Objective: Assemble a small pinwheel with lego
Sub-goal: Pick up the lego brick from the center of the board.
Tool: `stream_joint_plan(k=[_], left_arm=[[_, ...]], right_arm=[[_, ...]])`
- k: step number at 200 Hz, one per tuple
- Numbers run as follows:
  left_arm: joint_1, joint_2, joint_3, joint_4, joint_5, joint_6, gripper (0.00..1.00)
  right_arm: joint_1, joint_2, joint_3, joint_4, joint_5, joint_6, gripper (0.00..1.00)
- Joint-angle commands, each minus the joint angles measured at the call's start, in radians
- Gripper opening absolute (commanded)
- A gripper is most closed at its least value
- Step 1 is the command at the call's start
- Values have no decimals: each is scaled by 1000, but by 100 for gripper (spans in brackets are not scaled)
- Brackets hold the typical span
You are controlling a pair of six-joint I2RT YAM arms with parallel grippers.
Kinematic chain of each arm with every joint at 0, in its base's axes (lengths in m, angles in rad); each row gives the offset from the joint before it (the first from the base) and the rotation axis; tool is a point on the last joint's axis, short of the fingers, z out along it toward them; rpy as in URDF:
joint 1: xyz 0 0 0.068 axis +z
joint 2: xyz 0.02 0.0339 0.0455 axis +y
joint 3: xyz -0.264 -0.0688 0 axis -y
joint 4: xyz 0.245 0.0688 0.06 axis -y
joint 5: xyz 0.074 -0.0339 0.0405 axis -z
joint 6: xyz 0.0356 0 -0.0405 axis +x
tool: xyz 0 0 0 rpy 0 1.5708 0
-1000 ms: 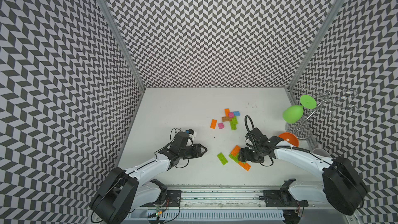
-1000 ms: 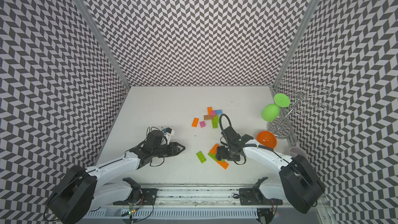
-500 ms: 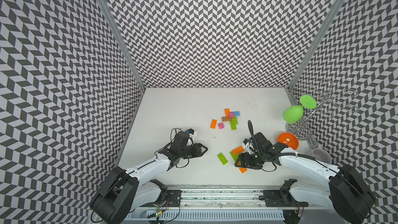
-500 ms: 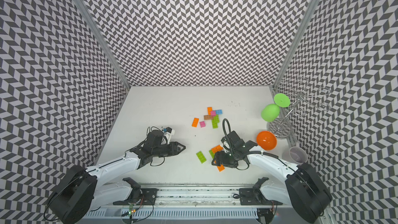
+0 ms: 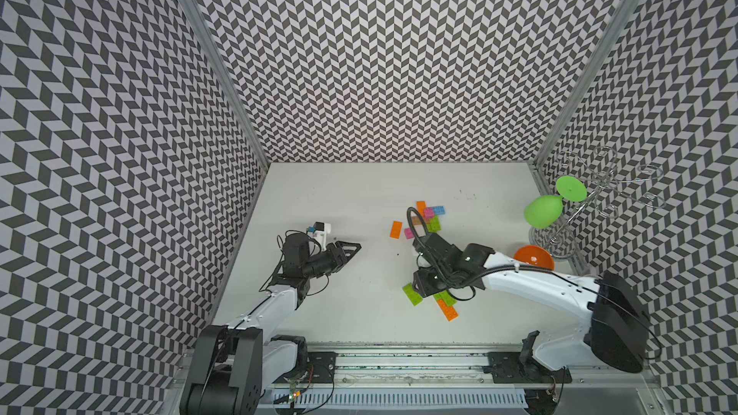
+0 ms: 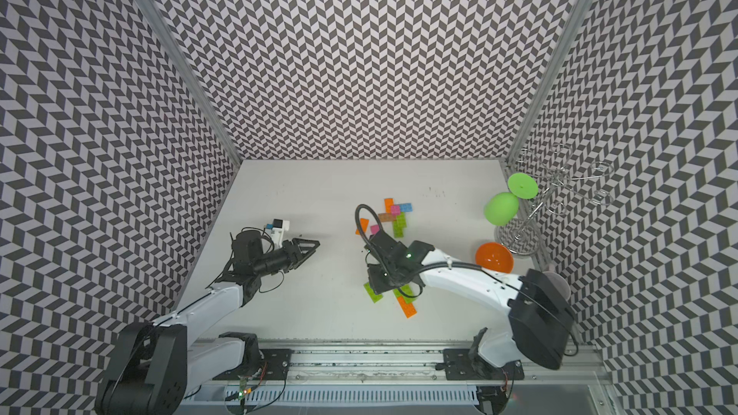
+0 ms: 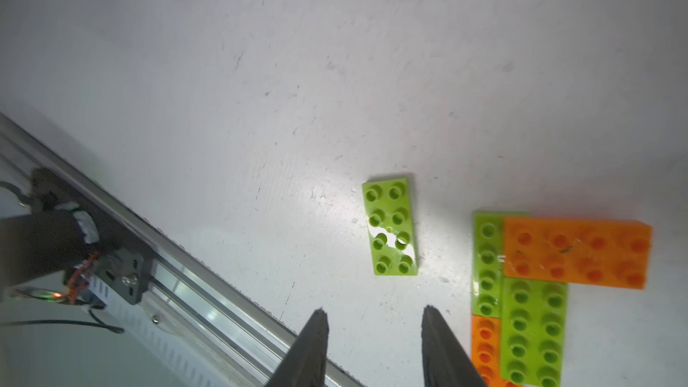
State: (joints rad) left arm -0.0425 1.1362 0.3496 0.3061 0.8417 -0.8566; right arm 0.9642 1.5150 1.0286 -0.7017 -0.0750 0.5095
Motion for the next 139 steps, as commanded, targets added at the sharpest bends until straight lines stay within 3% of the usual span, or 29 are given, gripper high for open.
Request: stream_joint_plan(k=[1,56,139], left_arm=[[68,-36,-4,10,108,6,50],[104,-70,-36,-41,111,36,51],[104,-61,-26,-53,111,48,51]], right_arm=[[39,84,42,-18,93,-91,39],[60,167,66,-54,177,-120,33],[68,229,72,-51,165,-126,25]])
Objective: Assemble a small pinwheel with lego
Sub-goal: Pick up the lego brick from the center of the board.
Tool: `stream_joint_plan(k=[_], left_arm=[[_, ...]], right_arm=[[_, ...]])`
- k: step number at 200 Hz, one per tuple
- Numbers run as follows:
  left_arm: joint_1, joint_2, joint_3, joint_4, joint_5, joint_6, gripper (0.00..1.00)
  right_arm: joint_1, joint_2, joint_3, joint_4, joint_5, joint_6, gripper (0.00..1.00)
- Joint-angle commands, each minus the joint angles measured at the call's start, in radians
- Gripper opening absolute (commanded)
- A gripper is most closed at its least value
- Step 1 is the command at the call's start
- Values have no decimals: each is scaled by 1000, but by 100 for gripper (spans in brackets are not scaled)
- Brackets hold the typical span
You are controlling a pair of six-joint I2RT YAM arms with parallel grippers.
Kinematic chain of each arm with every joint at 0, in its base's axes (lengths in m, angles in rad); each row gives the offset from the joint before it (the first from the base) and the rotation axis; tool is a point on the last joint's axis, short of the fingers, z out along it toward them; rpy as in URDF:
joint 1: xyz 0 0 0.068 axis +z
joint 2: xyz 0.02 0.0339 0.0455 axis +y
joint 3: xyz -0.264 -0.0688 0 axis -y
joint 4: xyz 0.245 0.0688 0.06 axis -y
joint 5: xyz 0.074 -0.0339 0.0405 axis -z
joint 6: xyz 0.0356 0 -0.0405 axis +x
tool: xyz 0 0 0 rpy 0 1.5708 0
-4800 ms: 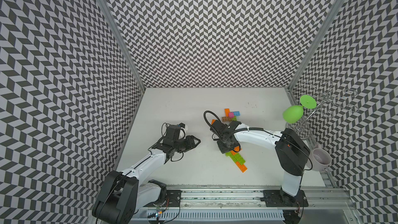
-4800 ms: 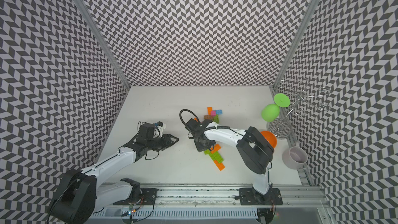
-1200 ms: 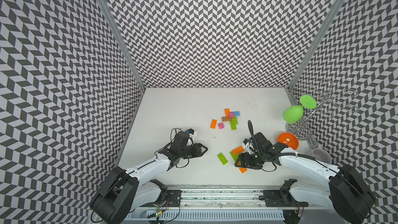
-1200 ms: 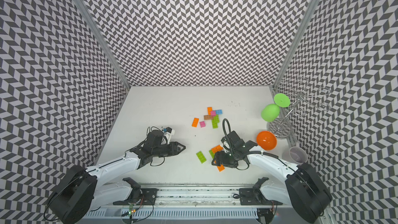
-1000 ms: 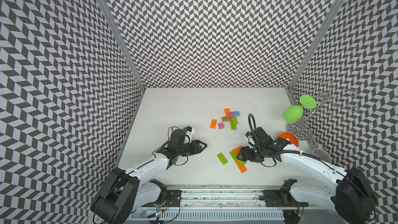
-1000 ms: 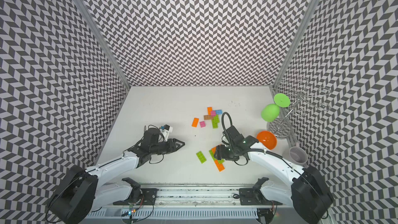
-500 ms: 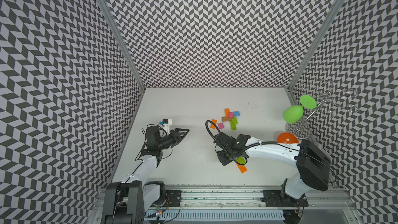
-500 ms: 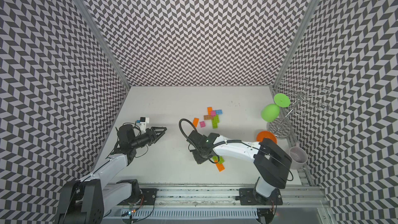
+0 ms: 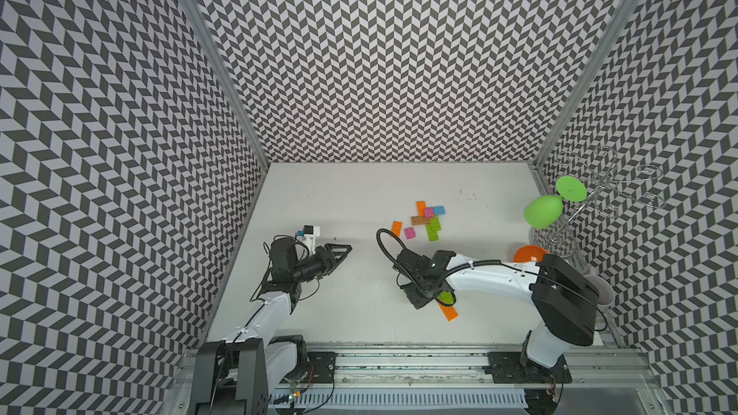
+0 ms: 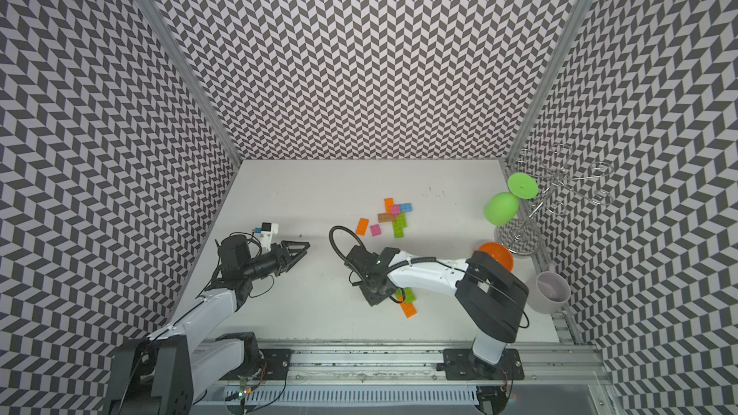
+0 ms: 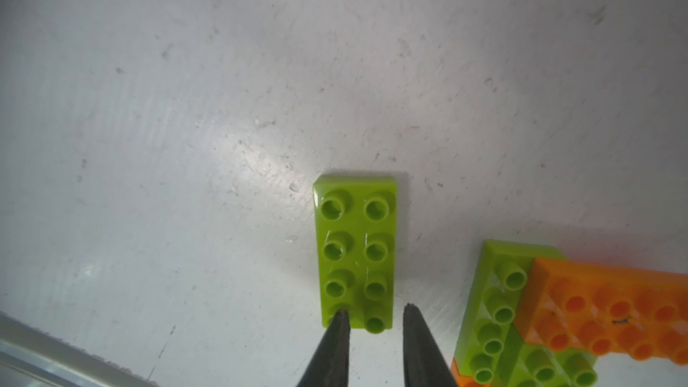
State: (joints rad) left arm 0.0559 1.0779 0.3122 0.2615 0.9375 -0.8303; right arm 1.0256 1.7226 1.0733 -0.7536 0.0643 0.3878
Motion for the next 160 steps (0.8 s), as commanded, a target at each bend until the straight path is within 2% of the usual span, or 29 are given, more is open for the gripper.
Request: stream_joint_plan(k=[1,53,108,160], left_arm=[[6,-4,11,-8,15,22,51],[5,-3,11,-7,14,21,51],[6,2,14,-5,12,20,50],[5,-3,26,-30,2,35,50]], right_arm=[[6,22,28,1,26,-4,25],[6,64,55,-8,44,-14,25],[6,125,76,-48,23,-42,20],[4,224,130,-136,-21,-46,20]])
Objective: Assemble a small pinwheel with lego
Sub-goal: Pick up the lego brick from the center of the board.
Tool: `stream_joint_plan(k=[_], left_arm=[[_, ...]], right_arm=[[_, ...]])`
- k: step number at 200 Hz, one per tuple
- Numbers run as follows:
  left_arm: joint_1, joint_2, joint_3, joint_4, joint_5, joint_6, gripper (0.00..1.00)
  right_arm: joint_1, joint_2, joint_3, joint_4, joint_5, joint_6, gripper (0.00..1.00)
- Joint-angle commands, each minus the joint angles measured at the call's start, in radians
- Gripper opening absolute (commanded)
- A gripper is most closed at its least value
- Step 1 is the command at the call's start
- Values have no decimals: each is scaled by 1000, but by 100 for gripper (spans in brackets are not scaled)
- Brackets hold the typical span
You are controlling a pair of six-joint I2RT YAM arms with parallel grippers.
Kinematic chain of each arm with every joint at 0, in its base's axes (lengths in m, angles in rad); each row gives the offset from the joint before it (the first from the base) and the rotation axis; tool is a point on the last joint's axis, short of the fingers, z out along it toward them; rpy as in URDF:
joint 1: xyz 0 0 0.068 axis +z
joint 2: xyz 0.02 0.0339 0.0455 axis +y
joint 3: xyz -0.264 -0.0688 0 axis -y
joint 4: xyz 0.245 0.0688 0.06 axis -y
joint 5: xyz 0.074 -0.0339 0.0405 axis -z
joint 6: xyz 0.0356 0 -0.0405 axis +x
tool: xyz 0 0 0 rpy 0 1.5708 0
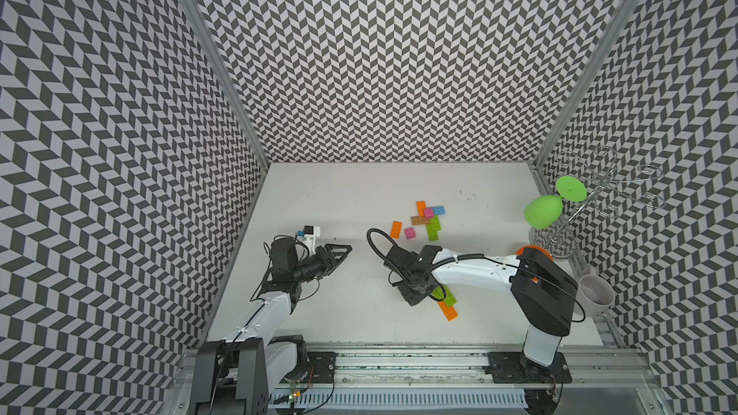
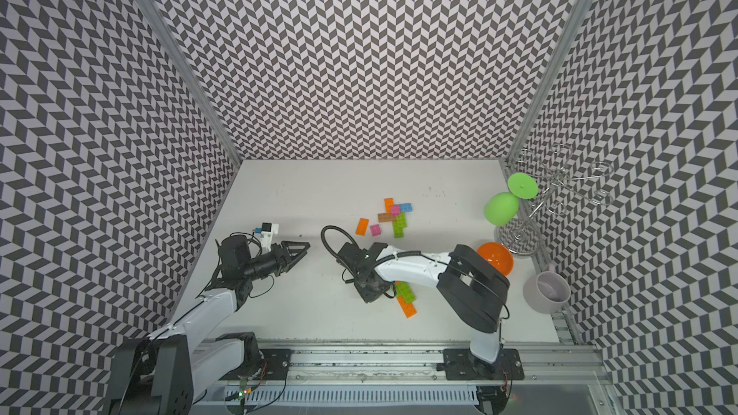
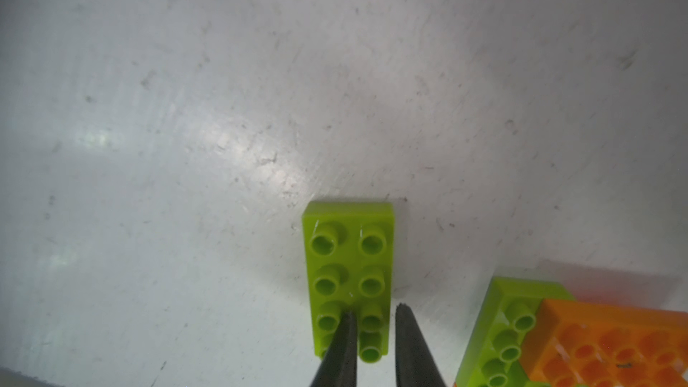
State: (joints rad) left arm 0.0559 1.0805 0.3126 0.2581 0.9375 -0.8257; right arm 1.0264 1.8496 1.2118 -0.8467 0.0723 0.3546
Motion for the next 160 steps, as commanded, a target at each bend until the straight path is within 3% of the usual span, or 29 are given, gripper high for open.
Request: stream_joint_plan(k=[1,67,113,160], left_arm=[[5,-6,26,-27,1,31,50],[5,-15,23,-46,-3,41,50],[0,-25,19,-56,-17,43,51],[-114,-31,23,-81,-108,52,52]], right_arm=[[4,99,-8,-45,-31,-14,20],[4,141,27,-48,-72,1,10],[-1,103,70,-67,-72,-9,10],[-37,24,75,-95,-73,-14,10]])
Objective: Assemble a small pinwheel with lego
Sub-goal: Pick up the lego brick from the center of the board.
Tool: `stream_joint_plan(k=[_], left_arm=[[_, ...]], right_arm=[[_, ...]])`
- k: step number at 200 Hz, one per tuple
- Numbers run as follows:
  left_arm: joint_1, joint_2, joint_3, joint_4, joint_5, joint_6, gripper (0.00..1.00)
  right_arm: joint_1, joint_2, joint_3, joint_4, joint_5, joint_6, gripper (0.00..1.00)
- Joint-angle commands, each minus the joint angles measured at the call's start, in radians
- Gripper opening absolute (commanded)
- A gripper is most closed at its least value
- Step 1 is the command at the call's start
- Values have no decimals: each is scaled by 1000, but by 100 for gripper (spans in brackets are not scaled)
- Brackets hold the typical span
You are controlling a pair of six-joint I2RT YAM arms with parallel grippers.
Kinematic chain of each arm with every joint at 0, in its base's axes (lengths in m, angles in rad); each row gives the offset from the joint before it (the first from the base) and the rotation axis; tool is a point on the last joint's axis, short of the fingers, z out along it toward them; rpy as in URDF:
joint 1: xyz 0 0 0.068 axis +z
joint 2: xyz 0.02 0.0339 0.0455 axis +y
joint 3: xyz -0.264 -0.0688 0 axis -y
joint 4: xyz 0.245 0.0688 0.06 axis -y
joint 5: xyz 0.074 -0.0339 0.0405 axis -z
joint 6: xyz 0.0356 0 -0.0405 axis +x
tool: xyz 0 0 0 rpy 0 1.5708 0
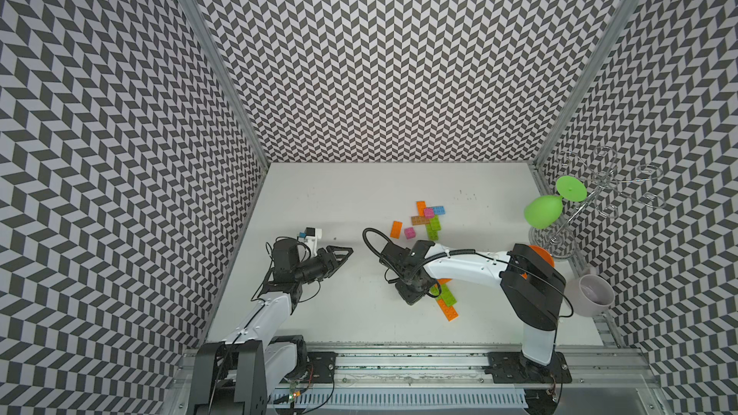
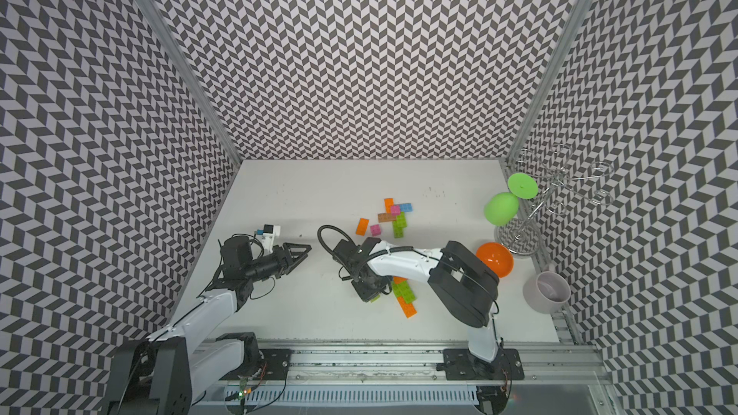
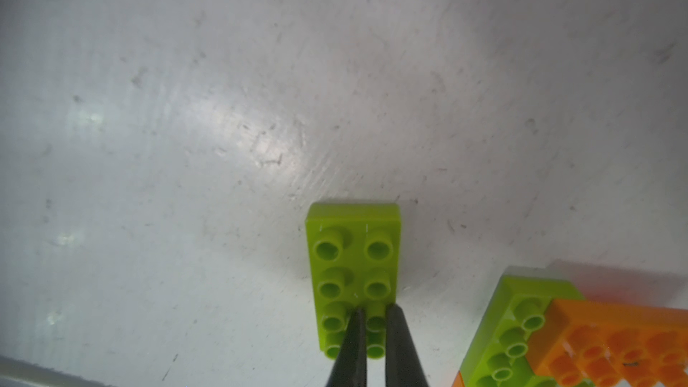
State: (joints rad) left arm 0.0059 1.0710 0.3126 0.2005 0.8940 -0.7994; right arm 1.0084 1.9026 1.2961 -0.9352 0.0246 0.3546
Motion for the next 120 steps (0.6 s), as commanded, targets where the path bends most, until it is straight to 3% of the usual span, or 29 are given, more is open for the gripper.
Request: stream_joint_plan(k=[1,48,120], left_arm=[[-67,-21,23,-22,-68,25,52],[-205,31,11,49,-131,-22,53],[-228,50,22,50,-147,-20,53]], right_arm=[[-21,-31,-11,-8,-25,-14,10],[-77,-109,-62,-28,-1,-32,10],[-126,-132,-64,-42,49,-59,10]])
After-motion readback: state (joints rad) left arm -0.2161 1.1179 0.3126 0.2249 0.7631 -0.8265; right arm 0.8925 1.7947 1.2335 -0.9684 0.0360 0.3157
